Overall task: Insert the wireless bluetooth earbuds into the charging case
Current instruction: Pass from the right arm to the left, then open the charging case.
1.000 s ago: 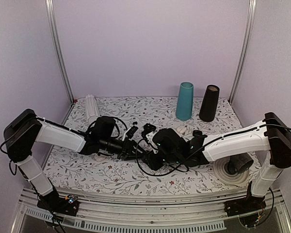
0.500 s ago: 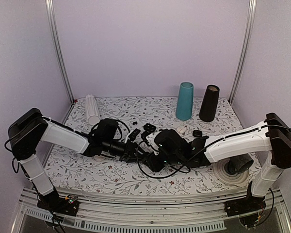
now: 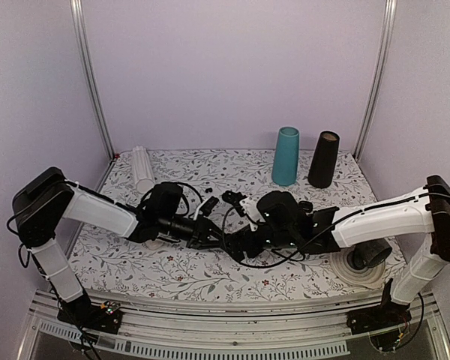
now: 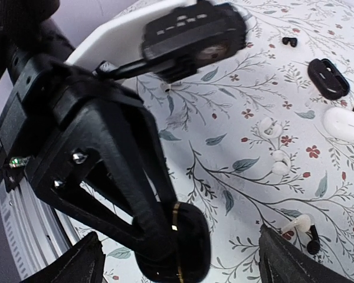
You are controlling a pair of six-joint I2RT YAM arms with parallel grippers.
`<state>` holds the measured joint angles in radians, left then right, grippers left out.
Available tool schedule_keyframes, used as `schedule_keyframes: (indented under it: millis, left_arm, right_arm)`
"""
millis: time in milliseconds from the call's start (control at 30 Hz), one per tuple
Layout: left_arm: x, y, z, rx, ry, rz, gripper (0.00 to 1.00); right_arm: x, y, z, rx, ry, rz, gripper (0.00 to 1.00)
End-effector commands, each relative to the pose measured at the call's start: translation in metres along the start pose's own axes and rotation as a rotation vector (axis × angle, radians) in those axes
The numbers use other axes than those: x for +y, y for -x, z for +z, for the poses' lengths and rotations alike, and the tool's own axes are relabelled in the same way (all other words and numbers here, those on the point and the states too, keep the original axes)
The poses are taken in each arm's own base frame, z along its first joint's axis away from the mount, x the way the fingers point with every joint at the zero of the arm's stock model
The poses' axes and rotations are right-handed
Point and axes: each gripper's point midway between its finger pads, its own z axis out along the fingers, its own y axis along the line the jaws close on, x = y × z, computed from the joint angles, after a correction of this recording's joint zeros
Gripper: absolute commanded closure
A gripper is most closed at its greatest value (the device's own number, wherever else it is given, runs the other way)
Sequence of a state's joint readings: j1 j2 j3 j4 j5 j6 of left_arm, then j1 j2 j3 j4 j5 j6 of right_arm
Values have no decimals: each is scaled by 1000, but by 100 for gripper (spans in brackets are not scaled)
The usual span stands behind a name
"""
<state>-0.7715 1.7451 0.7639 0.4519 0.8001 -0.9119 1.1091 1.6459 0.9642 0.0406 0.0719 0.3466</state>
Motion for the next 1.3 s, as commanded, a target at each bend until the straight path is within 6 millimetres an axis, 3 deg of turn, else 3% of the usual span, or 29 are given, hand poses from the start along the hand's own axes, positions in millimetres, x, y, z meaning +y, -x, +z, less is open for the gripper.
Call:
schedule_keyframes:
  millis: [0,133,333,533,733,1000,1267]
  left_arm:
    - [-39,13,-11,-61,-79,175,100]
    - [-52,25,-21,-119,-65,259,100]
    - [-69,42,-29,-151,7,362,100]
    - [-125,27,-48,-161,-268,514,100]
    - [-153,12,-56,-135,-378,590,100]
    - [-166,-6,-68,-107,-436,665,100]
    - [-164,-3,-67,-128,-415,665,100]
  right_arm:
    - [-2,34,-33,-130,131,109,7]
    - [2,54,-58,-210,223,141,5]
    - [18,73,-74,-262,320,148,6]
    - [20,82,-80,-270,377,185,15]
    - [14,83,-81,-282,355,217,19]
    - [-17,82,-90,-307,320,312,24]
    - [-9,84,-92,-287,364,288,27]
